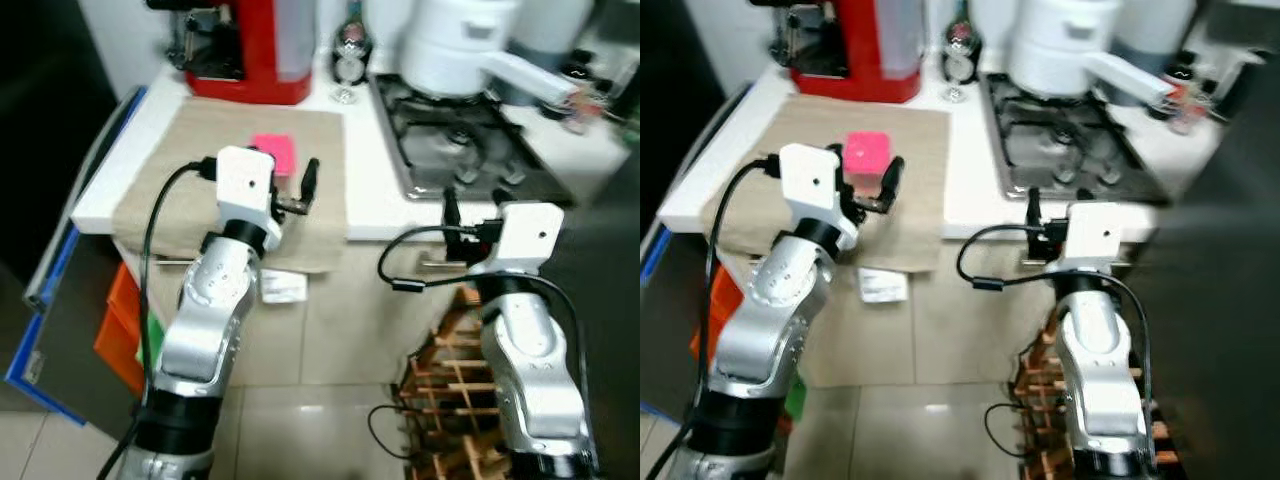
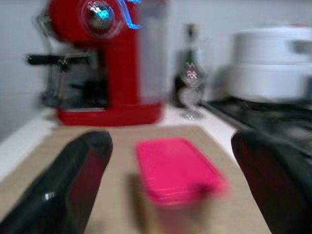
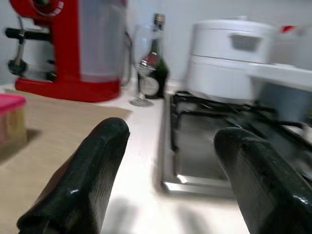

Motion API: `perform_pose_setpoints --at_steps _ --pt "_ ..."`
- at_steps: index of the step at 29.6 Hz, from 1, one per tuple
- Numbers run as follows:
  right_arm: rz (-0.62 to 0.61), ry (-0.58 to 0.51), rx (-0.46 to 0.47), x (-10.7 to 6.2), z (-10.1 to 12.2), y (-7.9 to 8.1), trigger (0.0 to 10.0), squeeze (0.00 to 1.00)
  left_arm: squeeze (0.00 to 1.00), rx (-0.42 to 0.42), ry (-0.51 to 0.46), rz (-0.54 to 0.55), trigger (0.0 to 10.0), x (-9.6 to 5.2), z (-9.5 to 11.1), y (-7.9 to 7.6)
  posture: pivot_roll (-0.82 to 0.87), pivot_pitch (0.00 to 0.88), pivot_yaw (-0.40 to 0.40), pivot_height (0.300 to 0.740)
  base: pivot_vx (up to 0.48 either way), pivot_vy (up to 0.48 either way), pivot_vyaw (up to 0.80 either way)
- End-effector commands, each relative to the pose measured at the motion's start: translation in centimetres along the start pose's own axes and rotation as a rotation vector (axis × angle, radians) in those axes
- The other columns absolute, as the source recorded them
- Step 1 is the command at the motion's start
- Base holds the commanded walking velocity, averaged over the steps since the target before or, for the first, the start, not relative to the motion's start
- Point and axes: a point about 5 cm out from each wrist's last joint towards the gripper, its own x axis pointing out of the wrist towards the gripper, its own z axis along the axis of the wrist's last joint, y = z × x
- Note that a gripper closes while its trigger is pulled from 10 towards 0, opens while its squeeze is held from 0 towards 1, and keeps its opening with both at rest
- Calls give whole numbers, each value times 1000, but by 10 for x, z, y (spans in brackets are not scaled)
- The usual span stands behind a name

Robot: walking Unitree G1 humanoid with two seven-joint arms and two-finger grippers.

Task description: Restocking fridge

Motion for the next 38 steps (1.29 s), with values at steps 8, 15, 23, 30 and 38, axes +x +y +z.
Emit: perform_pose_setpoints --at_steps 8,15,23,30,38 --pt "-27 -20 -26 2 4 -10 10000 0 0 -27 -59 0 10000 6 16 -7 -77 0 -31 740 360 0 0" --pt "-22 -16 -20 1 2 -7 10000 0 0 -13 46 -25 10000 16 13 -10 -73 0 -32 740 0 0 0" --pt "-38 -4 -17 -5 -1 -5 10000 0 0 -59 71 -94 10000 15 16 -21 -94 0 -17 740 0 0 0" --pt "1 1 -18 -9 -1 6 10000 0 0 -47 64 -78 10000 7 17 -23 -80 19 -46 740 0 0 0" --pt "5 -3 -23 -1 -2 3 10000 0 0 12 216 -166 10000 8 -2 -35 -72 0 -19 740 0 0 0"
